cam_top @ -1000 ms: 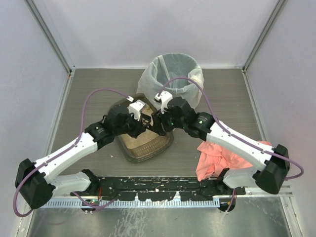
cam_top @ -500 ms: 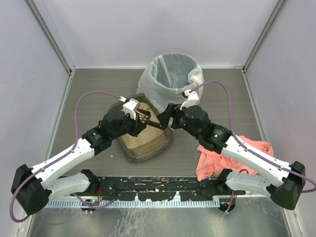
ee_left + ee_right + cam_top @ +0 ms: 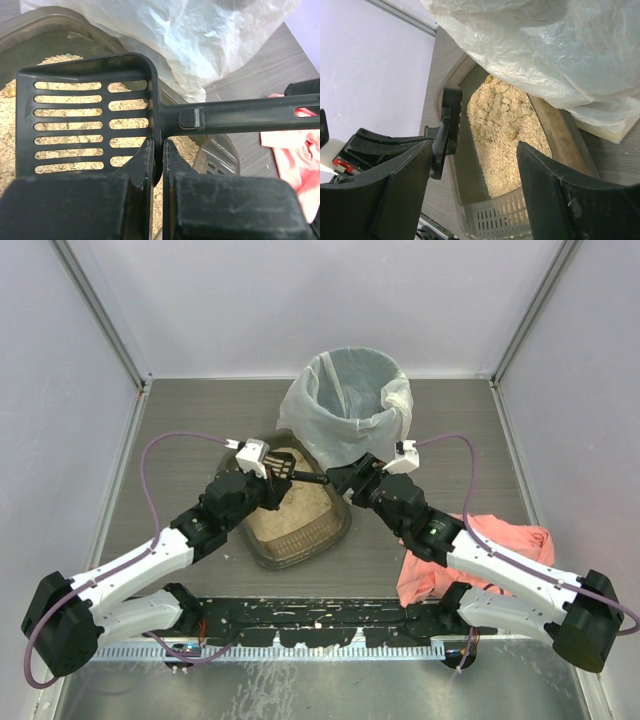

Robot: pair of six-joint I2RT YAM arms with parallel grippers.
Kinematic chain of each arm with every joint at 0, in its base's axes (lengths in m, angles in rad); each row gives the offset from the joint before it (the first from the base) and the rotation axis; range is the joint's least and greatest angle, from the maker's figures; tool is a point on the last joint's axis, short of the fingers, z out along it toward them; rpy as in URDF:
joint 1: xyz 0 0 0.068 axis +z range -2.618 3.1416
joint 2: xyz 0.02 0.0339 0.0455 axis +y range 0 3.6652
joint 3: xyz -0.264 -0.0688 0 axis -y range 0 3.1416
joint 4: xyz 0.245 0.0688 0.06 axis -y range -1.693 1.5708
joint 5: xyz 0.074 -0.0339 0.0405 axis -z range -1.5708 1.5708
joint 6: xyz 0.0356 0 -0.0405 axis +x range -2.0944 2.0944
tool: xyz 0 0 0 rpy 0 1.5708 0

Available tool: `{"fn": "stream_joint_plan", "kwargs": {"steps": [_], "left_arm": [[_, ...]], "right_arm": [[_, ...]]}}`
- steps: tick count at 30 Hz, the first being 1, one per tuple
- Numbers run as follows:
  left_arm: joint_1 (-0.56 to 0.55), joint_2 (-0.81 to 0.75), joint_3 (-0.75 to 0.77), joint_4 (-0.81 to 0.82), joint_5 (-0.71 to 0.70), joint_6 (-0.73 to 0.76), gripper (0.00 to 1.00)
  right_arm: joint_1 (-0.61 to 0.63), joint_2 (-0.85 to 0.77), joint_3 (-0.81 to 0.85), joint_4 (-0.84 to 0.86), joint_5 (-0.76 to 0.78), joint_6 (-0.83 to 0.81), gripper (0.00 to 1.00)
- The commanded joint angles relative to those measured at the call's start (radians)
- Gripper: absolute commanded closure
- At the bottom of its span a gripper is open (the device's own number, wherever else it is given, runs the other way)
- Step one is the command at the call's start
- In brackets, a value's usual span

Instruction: Clean the litter box

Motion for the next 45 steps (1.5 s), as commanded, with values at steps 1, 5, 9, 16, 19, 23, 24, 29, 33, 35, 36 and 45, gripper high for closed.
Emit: {"fn": "stream_joint_plan", "kwargs": {"steps": [1, 5, 9, 16, 19, 23, 24, 29, 33, 35, 36, 45], "left_arm": [[-0.025, -0.030, -0.010, 0.136, -0.111, -0.068, 1.00], [-0.045, -0.025, -0.018, 0.141, -0.133, -0.076, 1.00], [-0.050, -0.015, -0.033, 0.162, -0.138, -0.091, 1.00], [-0.053, -0.002, -0.037, 0.182, -0.164, -0.122, 1.00], [-0.056, 0.008, -0.034, 0.189, -0.159, -0.122, 1.00], [-0.064, 0.015, -0.037, 0.190, -0.146, -0.102, 1.00], [-0.066, 0.014, -0.040, 0.191, -0.145, -0.099, 1.00], [-0.070, 0.017, -0.042, 0.189, -0.151, -0.094, 1.00], [-0.076, 0.030, -0.035, 0.177, -0.167, -0.095, 1.00], [-0.084, 0.041, -0.020, 0.151, -0.182, -0.094, 1.00], [-0.088, 0.044, -0.015, 0.148, -0.184, -0.090, 1.00], [-0.098, 0.052, -0.016, 0.145, -0.196, -0.068, 1.00]], "right_arm": [[-0.002, 0.033, -0.026, 0.253, 0.036, 0.037, 0.27], [0.012, 0.069, -0.031, 0.351, 0.015, -0.005, 0.28], [0.035, 0.085, -0.030, 0.397, 0.015, -0.031, 0.28], [0.050, 0.141, -0.022, 0.340, 0.005, 0.069, 0.34], [0.052, 0.172, -0.018, 0.344, -0.009, 0.095, 0.38], [0.052, 0.203, 0.008, 0.341, -0.025, 0.070, 0.42], [0.052, 0.210, 0.016, 0.339, -0.029, 0.059, 0.44], [0.052, 0.249, 0.050, 0.319, -0.039, 0.040, 0.48], [0.052, 0.271, 0.060, 0.320, -0.022, 0.037, 0.50], [0.051, 0.283, 0.059, 0.333, -0.008, 0.030, 0.54], [0.052, 0.290, 0.058, 0.340, -0.006, 0.027, 0.56], [0.052, 0.318, 0.055, 0.361, -0.031, 0.023, 0.70]]}}
